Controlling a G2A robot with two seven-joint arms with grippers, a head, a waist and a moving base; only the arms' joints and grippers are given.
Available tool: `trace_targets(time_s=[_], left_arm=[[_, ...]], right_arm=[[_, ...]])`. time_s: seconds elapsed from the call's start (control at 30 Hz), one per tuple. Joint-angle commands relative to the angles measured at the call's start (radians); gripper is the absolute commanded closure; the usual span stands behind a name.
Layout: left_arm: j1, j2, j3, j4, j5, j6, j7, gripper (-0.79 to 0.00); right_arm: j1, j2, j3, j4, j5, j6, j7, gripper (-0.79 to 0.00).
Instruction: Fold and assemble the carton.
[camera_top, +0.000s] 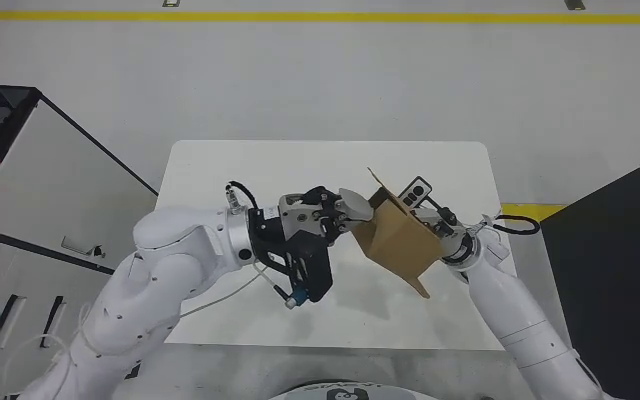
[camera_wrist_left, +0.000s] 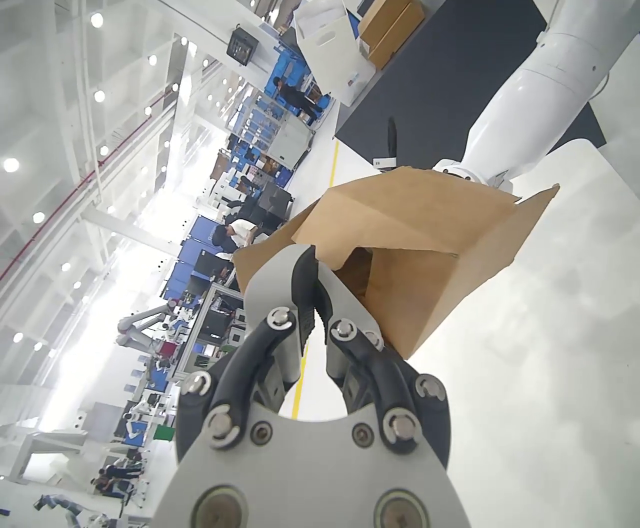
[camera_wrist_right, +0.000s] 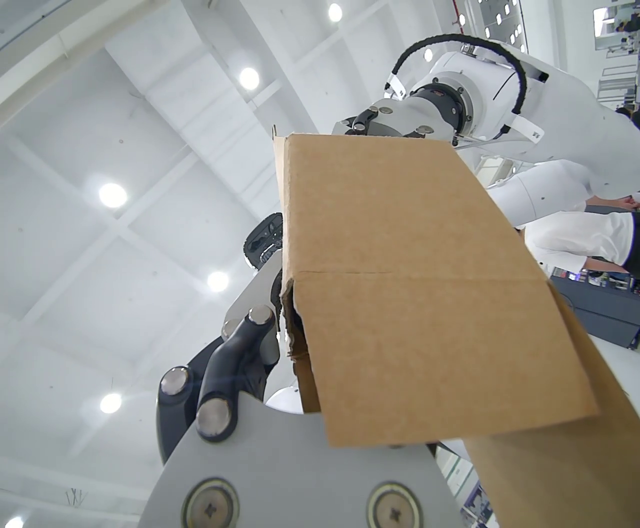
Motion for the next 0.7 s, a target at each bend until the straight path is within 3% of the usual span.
trace_targets(time_s=[0.0,0.67], left_arm=[[-0.004,-0.001,0.006,0.001,-0.004,-0.005,0.001,0.0],[-0.032,-0.015,0.078,0.015,-0.031,-0.029,-0.032,0.0]], right_arm=[[0.0,0.0,0.0,0.0,0.0,0.0,0.0,0.0],[0.0,0.0,0.0,0.0,0.0,0.0,0.0,0.0]])
